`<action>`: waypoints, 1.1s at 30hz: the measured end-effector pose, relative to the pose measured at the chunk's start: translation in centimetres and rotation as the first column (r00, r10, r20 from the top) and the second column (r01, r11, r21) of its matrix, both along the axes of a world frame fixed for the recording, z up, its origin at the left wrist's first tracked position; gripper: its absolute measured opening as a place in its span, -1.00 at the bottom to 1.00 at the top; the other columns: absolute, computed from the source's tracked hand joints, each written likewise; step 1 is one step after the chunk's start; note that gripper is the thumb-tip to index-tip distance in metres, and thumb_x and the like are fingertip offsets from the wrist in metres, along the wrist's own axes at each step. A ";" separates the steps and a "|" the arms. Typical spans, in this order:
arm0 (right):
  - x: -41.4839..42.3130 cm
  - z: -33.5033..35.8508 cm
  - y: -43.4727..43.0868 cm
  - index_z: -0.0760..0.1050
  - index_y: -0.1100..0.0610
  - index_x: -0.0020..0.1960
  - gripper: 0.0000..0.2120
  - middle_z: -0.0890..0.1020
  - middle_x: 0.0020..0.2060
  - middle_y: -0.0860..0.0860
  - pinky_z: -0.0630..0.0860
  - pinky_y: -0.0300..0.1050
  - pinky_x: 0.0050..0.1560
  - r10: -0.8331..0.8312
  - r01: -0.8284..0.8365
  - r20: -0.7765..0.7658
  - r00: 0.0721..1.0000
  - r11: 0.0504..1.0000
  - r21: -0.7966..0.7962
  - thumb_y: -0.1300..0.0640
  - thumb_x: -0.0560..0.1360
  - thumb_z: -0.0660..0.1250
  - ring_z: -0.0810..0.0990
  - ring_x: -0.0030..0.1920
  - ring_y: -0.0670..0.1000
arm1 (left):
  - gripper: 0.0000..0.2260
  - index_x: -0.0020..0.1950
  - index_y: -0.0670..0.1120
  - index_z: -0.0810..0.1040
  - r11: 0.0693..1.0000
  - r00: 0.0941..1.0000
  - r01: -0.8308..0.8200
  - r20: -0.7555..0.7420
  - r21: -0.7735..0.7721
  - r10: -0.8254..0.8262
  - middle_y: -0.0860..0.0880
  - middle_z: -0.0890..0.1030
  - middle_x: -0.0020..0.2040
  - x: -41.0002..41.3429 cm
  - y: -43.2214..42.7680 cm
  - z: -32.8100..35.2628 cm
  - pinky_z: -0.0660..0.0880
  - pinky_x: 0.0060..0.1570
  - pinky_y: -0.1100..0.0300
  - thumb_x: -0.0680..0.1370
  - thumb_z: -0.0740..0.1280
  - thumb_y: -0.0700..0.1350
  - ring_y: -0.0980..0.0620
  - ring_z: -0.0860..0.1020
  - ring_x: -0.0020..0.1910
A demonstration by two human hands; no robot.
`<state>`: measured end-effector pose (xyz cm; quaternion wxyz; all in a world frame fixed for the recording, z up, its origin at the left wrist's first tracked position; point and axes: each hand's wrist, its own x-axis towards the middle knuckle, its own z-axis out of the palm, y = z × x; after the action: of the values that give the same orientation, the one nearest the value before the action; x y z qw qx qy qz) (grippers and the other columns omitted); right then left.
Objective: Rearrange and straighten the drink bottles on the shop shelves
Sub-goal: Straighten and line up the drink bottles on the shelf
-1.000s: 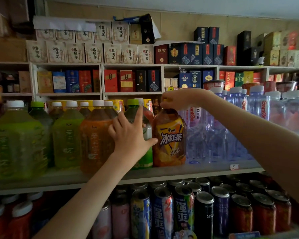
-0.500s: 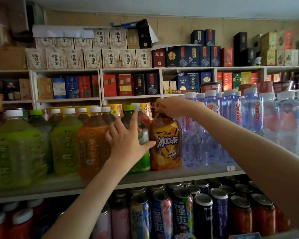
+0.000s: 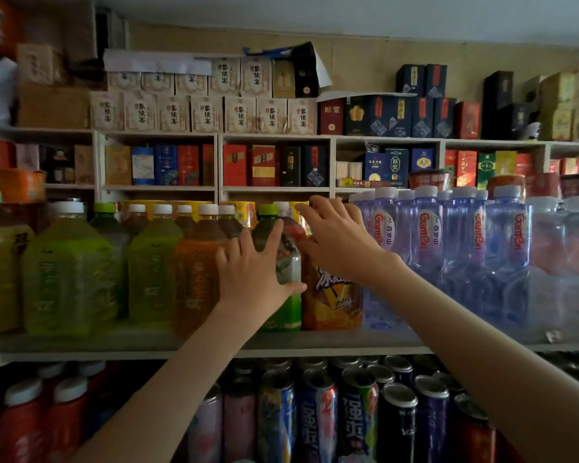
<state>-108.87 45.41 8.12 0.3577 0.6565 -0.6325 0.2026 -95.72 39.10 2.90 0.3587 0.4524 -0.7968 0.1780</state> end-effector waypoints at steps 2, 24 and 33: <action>1.4 -1.0 0.6 0.11 0.06 0.49 -0.43 0.18 0.46 0.08 0.04 0.11 0.43 0.058 -0.058 -0.001 0.998 0.998 -0.026 0.06 0.55 0.24 0.11 0.46 0.11 | -0.14 0.51 0.14 -0.24 0.999 0.999 0.036 -0.032 -0.009 -0.036 -0.15 0.04 0.52 0.3 0.0 -0.3 0.04 0.40 -0.11 0.41 0.15 0.42 -0.16 0.07 0.47; 21.4 -8.3 -5.5 0.13 0.03 0.49 -0.50 0.24 0.40 -0.09 0.11 -0.16 0.38 0.638 -0.653 0.172 0.751 0.757 0.042 0.00 0.59 0.14 0.16 0.40 -0.05 | -0.52 0.29 -0.06 0.47 0.961 0.960 -0.252 -0.158 -0.115 0.233 -0.01 0.54 0.21 24.0 -1.4 -5.4 0.29 0.17 -0.01 0.41 0.44 0.02 -0.06 0.50 0.22; 36.5 -6.5 -11.2 0.16 0.05 0.47 -0.50 0.30 0.35 -0.06 0.22 -0.12 0.29 0.707 -0.717 0.234 0.667 0.695 -0.054 0.00 0.57 0.17 0.25 0.34 0.00 | -0.59 0.37 0.01 0.38 0.941 0.921 -0.320 -0.266 -0.107 0.283 0.08 0.44 0.31 38.0 -5.0 -5.0 0.14 0.25 0.16 0.54 0.26 0.08 0.05 0.38 0.32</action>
<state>-72.36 34.26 1.63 0.1582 0.8293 -0.3683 0.3894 -57.69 34.08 -2.11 0.4561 0.5604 -0.6511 0.2323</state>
